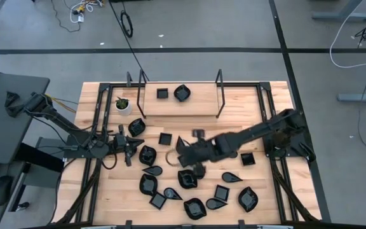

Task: Pick & Place Mini shaped plates
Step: Put the black teardrop shaped bowl on the shelf

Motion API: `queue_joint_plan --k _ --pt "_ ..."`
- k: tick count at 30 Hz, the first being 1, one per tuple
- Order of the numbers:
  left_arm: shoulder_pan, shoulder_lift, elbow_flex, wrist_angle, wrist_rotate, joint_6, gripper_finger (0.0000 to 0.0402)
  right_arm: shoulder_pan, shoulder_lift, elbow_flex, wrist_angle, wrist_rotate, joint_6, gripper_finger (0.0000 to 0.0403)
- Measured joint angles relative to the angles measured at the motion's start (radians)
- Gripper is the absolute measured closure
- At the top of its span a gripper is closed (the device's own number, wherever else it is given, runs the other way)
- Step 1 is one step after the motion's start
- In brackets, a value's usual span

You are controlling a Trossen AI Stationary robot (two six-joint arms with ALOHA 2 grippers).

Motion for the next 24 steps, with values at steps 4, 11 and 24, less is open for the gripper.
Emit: queue_joint_plan --k 4,11,24 --pt "0.000 0.000 0.000 0.000 0.000 0.000 0.0394 0.061 0.000 0.000 -0.242 0.003 0.216 0.0399" --pt "0.000 0.000 0.000 0.000 0.000 0.000 0.0394 0.152 -0.008 -0.029 -0.483 0.117 0.512 0.0386" --pt "0.000 0.000 0.000 0.001 0.002 -0.007 0.0394 0.278 -0.300 -0.436 -0.319 -0.001 0.916 0.0357"
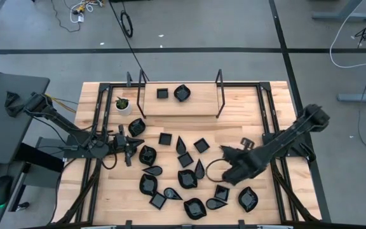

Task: Pick & Place Mini shaped plates
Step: Put the black teardrop shaped bowl on the shelf

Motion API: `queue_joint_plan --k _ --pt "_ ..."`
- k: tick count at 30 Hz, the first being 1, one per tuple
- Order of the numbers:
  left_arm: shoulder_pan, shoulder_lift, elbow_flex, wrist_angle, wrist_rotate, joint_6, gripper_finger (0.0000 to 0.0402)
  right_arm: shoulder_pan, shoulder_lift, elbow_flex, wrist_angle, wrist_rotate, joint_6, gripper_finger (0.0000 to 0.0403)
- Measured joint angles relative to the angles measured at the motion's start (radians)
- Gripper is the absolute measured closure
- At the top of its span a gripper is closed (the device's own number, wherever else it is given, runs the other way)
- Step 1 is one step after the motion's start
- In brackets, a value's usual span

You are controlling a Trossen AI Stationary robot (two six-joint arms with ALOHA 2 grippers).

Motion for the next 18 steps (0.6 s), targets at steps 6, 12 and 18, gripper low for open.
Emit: queue_joint_plan --k 6,12,18 --pt "0.000 0.000 0.000 0.001 -0.010 0.006 0.0394 -0.007 -0.205 -0.252 0.216 0.001 0.069 0.0320" --pt "0.001 0.000 0.000 0.003 -0.021 0.007 0.0394 -0.117 -0.351 -0.514 0.476 -0.008 0.050 0.0265" --pt "0.014 0.000 0.000 0.004 -0.028 0.007 0.0394 -0.246 -0.408 -0.645 0.608 -0.019 -0.054 0.0210"
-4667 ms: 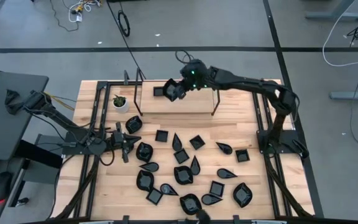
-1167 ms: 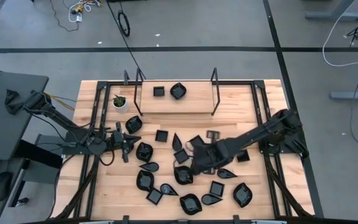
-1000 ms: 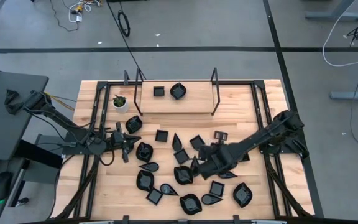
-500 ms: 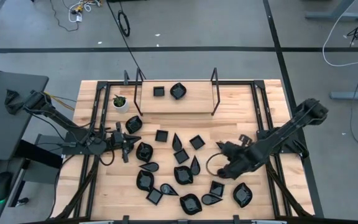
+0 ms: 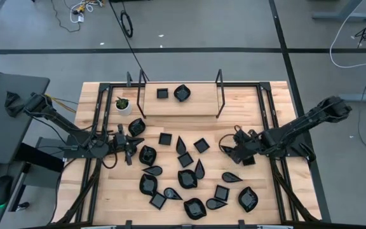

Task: Pick & Place Mini shaped plates
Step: Put the black teardrop shaped bowl on the shelf

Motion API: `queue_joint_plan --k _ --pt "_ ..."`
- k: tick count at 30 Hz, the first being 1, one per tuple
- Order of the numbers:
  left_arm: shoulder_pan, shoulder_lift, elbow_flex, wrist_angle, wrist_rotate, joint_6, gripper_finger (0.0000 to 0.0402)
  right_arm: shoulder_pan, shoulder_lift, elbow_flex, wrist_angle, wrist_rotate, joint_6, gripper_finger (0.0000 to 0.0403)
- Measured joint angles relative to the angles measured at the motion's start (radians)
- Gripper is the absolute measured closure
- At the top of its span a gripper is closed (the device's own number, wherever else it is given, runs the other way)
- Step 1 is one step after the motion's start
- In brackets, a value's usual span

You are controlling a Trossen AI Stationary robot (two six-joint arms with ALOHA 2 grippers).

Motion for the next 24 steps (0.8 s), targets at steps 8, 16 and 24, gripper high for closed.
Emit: queue_joint_plan --k 8,16,24 --pt "0.038 0.000 0.000 0.000 0.007 0.000 0.0394 -0.106 0.005 -0.097 0.217 -0.051 -0.151 0.0208" --pt "0.065 0.000 0.000 0.001 0.072 -0.017 0.0394 -0.119 0.005 -0.111 0.260 -0.069 -0.225 0.0297" --pt "0.065 0.000 0.000 0.001 0.082 -0.021 0.0394 -0.118 0.005 -0.112 0.325 -0.111 -0.249 0.0395"
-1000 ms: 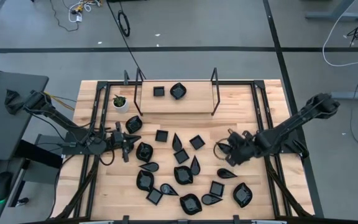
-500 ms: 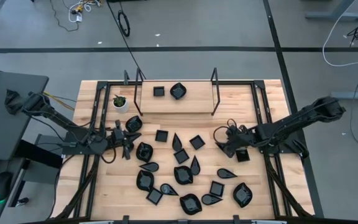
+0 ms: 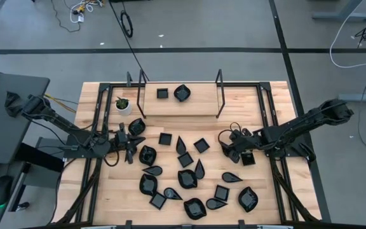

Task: Pick & Place Mini shaped plates
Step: Put the black teardrop shaped bowl on the shelf

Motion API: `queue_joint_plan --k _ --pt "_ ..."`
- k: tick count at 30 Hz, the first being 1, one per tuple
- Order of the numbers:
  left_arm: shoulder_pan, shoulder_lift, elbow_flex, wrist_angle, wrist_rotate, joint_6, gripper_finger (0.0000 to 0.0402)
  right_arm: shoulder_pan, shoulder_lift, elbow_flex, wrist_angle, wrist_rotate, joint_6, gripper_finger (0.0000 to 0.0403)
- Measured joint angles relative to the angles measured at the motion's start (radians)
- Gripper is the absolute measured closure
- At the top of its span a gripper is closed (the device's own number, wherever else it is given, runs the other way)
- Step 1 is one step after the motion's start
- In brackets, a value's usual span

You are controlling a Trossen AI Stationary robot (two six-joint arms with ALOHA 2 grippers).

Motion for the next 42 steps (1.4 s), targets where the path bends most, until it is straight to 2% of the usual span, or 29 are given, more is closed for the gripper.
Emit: queue_joint_plan --k 5,9,15,20,25,29,35,42 --pt "0.000 0.000 0.000 0.000 0.000 0.000 0.0394 0.001 0.001 0.028 0.174 0.033 0.008 0.0395" --pt "0.000 0.000 0.000 0.000 0.000 0.000 0.0394 0.020 0.001 0.146 0.217 0.144 -0.029 0.0399" --pt "0.000 0.000 0.000 0.000 -0.002 0.001 0.0394 0.035 0.082 0.441 0.206 0.346 -0.159 0.0401" --pt "0.000 0.000 0.000 0.007 -0.004 0.003 0.0394 -0.042 0.213 0.723 0.011 0.464 -0.245 0.0401" --pt "0.000 0.000 0.000 0.013 -0.004 0.003 0.0394 -0.212 0.357 0.954 -0.199 0.454 -0.288 0.0402" --pt "0.000 0.000 0.000 0.014 -0.003 0.003 0.0394 -0.361 0.456 1.071 -0.309 0.380 -0.318 0.0402" --pt "0.000 0.000 0.000 0.013 -0.001 0.004 0.0394 -0.537 0.575 1.099 -0.357 0.261 -0.330 0.0403" --pt "0.000 0.000 0.000 0.013 -0.001 0.006 0.0394 -0.611 0.680 1.099 -0.395 0.244 -0.338 0.0403"
